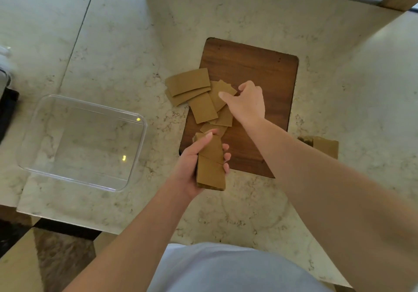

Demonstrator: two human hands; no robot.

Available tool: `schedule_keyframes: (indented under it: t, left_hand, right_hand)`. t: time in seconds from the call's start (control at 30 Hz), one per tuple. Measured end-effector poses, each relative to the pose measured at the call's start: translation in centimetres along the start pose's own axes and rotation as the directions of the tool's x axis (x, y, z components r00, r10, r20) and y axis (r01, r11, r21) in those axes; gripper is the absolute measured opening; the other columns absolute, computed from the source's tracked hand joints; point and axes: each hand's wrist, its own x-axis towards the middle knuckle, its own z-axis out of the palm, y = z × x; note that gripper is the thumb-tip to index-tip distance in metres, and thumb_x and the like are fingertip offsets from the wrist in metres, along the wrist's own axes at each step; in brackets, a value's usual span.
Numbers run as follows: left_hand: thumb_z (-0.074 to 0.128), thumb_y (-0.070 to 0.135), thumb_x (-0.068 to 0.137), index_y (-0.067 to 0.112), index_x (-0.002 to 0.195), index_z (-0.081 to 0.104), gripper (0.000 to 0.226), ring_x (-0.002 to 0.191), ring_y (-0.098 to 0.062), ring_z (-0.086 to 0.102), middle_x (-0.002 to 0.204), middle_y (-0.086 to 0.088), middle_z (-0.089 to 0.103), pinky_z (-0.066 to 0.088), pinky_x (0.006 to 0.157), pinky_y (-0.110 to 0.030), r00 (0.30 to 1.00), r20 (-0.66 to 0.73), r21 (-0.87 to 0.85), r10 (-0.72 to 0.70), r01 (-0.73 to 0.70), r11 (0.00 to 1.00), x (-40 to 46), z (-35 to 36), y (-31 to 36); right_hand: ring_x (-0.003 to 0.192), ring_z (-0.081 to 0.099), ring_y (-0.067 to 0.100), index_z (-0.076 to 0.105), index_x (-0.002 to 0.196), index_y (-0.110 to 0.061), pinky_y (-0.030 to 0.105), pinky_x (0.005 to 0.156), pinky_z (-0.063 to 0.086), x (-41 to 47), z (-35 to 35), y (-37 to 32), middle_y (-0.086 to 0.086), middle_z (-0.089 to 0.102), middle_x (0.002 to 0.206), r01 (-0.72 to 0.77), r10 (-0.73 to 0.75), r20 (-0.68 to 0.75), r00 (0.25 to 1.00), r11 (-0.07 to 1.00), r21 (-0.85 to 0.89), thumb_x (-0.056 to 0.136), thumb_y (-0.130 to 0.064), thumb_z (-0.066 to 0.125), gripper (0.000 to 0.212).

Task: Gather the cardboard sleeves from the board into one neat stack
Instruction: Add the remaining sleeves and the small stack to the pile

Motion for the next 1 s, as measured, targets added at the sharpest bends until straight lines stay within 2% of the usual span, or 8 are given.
schedule_keyframes:
  t: [0.17, 0.27, 0.37, 0.47, 0.6, 0.73, 0.83, 1.0]
  left_hand:
    - [0.070, 0.029, 0.094, 0.022, 0.120, 0.070, 0.027, 0.077, -0.026, 0.066, 0.098, -0.015, 0.068, 0.056, 0.064, -0.037, 0.999, -0.022, -0.019, -0.023, 0.022, 1.000, 0.5, -0.2, 0.4]
    - [0.068, 0.029, 0.096, 0.023, 0.120, 0.069, 0.025, 0.077, -0.026, 0.066, 0.098, -0.014, 0.068, 0.056, 0.064, -0.037, 0.999, -0.039, -0.007, -0.029, 0.029, 1.000, 0.6, -0.1, 0.5]
    - [0.067, 0.028, 0.097, 0.022, 0.121, 0.069, 0.026, 0.076, -0.026, 0.066, 0.097, -0.015, 0.069, 0.056, 0.063, -0.037, 0.999, -0.045, 0.007, -0.026, 0.027, 1.000, 0.5, 0.2, 0.4]
    - [0.066, 0.027, 0.097, 0.019, 0.123, 0.068, 0.028, 0.075, -0.027, 0.066, 0.098, -0.017, 0.067, 0.056, 0.062, -0.037, 0.999, -0.045, 0.020, -0.012, 0.013, 1.000, 0.1, 0.4, -0.1]
    - [0.065, 0.028, 0.097, 0.018, 0.119, 0.069, 0.024, 0.074, -0.027, 0.065, 0.097, -0.016, 0.066, 0.056, 0.063, -0.037, 0.999, -0.035, 0.030, -0.015, 0.016, 0.999, -0.6, 1.0, -1.0]
    - [0.069, 0.040, 0.096, 0.019, 0.117, 0.067, 0.030, 0.076, -0.027, 0.066, 0.098, -0.016, 0.066, 0.057, 0.065, -0.037, 1.000, -0.019, 0.025, -0.017, 0.018, 1.000, -1.0, 1.6, -1.8]
    - [0.071, 0.056, 0.090, 0.018, 0.119, 0.066, 0.048, 0.083, -0.030, 0.068, 0.102, -0.017, 0.067, 0.058, 0.071, -0.040, 1.000, 0.017, -0.009, 0.000, 0.001, 1.000, -1.2, 2.3, -2.4]
    - [0.066, 0.074, 0.084, 0.007, 0.114, 0.075, 0.074, 0.088, -0.032, 0.069, 0.110, -0.019, 0.069, 0.060, 0.075, -0.044, 0.993, 0.109, 0.006, 0.033, -0.034, 0.999, -1.6, 3.1, -2.9]
  right_hand:
    - [0.102, 0.060, 0.025, 0.052, 0.102, -0.019, 0.042, 0.085, 0.053, 0.9, 0.8, 0.0, 0.005, 0.056, 0.115, -0.044, 0.048, 0.051, 0.998, 0.995, -0.086, 0.079, -0.046, 0.080, 0.046]
    - [0.087, 0.057, 0.019, 0.049, 0.093, -0.019, 0.031, 0.067, 0.046, 0.8, 0.2, 0.7, 0.000, 0.059, 0.097, -0.055, 0.045, 0.133, 0.990, 0.996, 0.070, 0.079, -0.037, 0.081, 0.039]
    - [0.089, 0.062, 0.015, 0.057, 0.100, -0.018, 0.031, 0.074, 0.052, -0.2, -1.6, 1.8, -0.002, 0.066, 0.102, -0.113, 0.054, 0.221, 0.974, 0.958, 0.263, 0.082, -0.030, 0.082, 0.033]
    - [0.073, 0.060, 0.007, 0.068, 0.094, -0.024, 0.022, 0.063, 0.046, -2.1, -3.7, 3.5, -0.013, 0.067, 0.082, -0.123, 0.039, 0.251, 0.967, 0.937, 0.328, 0.091, -0.027, 0.072, 0.006]
    - [0.063, 0.058, 0.006, 0.067, 0.084, -0.022, 0.019, 0.057, 0.042, -5.7, -6.2, 5.5, -0.012, 0.061, 0.065, -0.098, 0.028, 0.194, 0.981, 0.929, 0.358, 0.096, -0.026, 0.061, 0.013]
    - [0.077, 0.070, -0.004, 0.070, 0.104, -0.028, 0.007, 0.061, 0.045, -10.2, -7.8, 6.5, -0.017, 0.072, 0.080, 0.240, -0.257, 0.008, 0.966, 0.912, 0.334, 0.103, -0.017, 0.055, 0.018]
    - [0.079, 0.066, -0.009, 0.070, 0.127, -0.019, 0.007, 0.069, 0.049, -13.4, -8.0, 7.5, -0.014, 0.073, 0.096, 0.560, -0.552, -0.093, 0.829, 0.819, 0.124, 0.102, -0.004, 0.055, 0.032]
    - [0.107, 0.068, 0.015, 0.070, 0.128, -0.014, 0.035, 0.090, 0.058, -16.4, -7.4, 8.8, -0.003, 0.073, 0.121, 0.733, -0.727, -0.154, 0.669, 0.680, -0.025, 0.101, -0.012, 0.052, 0.033]
